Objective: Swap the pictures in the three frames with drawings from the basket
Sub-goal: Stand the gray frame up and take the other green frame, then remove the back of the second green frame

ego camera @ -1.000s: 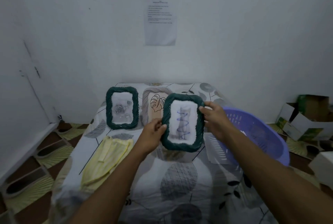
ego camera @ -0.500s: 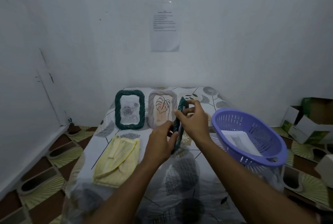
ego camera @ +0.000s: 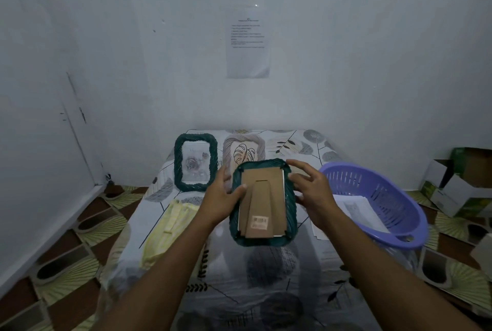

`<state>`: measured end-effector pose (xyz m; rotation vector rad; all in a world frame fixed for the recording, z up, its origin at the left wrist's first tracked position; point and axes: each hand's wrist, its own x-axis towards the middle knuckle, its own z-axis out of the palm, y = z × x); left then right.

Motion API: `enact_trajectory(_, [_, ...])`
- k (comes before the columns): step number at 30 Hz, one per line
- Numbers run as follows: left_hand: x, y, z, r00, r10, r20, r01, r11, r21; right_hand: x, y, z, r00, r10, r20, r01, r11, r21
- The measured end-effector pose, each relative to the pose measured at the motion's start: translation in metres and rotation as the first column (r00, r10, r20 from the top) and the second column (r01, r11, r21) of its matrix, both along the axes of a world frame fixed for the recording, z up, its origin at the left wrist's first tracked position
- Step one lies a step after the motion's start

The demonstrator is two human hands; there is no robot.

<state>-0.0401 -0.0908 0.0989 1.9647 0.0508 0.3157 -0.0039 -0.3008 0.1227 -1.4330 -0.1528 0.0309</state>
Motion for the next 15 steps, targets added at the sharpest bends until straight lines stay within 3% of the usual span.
enact_trajectory(2, [-0.002, -0.007, -0.003, 1.000, 0.006, 0.012, -0.004, 0.988, -0.153, -0.004, 0.002, -0.006, 1.000, -0.004, -0.005, 0.004, 1.000, 0.007])
enact_trajectory(5, [-0.003, -0.018, -0.007, 0.979, 0.170, 0.111, -0.146, 0.970, -0.192, -0.012, 0.011, -0.015, 0.997, -0.076, 0.030, 0.077, 0.997, -0.018])
enact_trajectory(9, [-0.005, -0.021, -0.012, 0.923, 0.310, 0.226, -0.286, 0.949, -0.136, -0.019, 0.019, -0.029, 0.978, -0.178, 0.105, 0.186, 0.980, -0.068])
enact_trajectory(15, [-0.007, -0.018, -0.021, 0.899, 0.294, 0.325, -0.300, 0.953, -0.035, -0.020, 0.026, -0.042, 0.947, -0.267, 0.181, 0.294, 0.945, -0.146])
